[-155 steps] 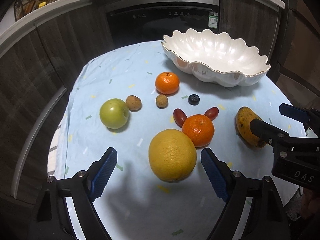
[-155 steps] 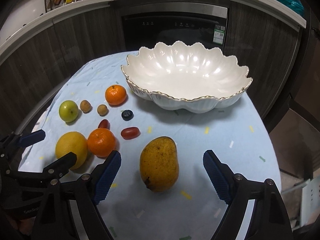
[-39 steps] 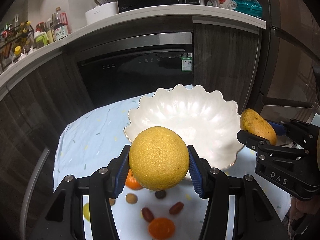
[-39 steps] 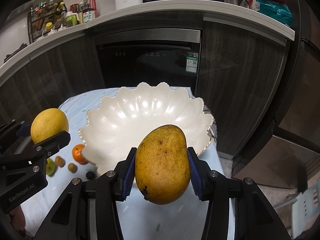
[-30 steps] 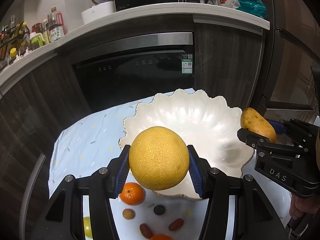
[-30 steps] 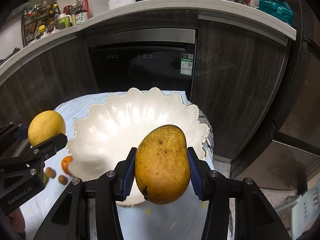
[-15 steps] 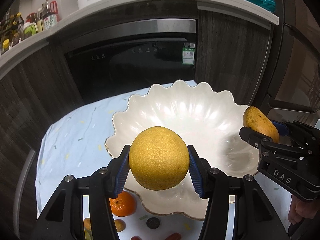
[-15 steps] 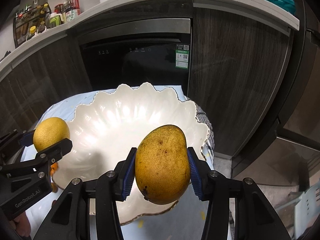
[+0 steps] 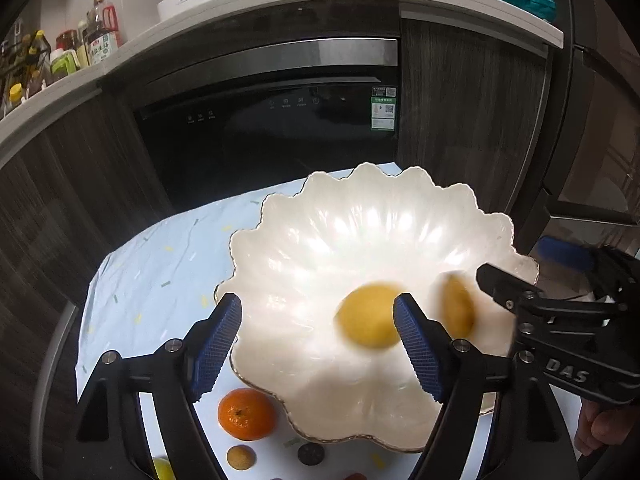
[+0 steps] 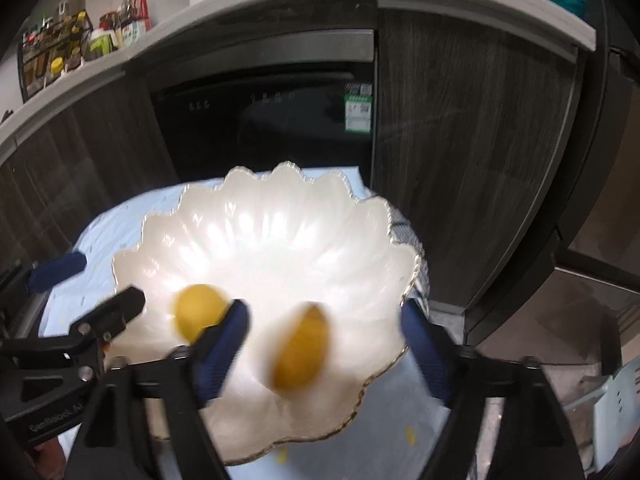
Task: Organize fruits
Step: 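Carry grapefruit and mango into the white bowl and open both grippers, then withdraw both open grippers from the bowl toward the remaining fruits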
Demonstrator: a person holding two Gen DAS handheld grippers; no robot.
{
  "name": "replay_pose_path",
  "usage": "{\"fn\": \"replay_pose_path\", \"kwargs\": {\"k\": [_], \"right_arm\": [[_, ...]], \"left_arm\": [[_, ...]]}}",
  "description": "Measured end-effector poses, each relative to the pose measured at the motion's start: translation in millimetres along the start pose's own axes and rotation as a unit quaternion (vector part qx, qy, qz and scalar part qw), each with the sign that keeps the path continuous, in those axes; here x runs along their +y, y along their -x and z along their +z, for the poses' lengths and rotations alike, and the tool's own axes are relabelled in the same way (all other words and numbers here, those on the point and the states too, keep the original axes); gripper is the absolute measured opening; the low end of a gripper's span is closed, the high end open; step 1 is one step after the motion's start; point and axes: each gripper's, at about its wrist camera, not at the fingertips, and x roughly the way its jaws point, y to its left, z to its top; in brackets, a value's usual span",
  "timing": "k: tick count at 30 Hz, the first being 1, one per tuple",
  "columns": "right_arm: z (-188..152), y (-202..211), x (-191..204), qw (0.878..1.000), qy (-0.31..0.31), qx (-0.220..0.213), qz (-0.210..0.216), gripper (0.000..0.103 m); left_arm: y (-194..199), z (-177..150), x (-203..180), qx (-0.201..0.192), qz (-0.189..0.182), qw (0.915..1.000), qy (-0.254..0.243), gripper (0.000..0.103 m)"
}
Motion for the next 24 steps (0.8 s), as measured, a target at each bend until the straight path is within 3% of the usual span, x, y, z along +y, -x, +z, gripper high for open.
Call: {"fn": "replay_pose_path", "kwargs": {"k": [9, 24], "right_arm": [[6, 12, 5, 1.000, -0.002, -0.014, 0.001, 0.088], [7, 38, 26, 0.999, 0.013, -0.034, 0.002, 0.088]], "left_arm": [[12, -1, 10, -0.005, 0.009, 0.9998, 0.018, 0.088], [38, -10, 32, -0.012, 0.024, 0.9991, 0.034, 0.088]]}}
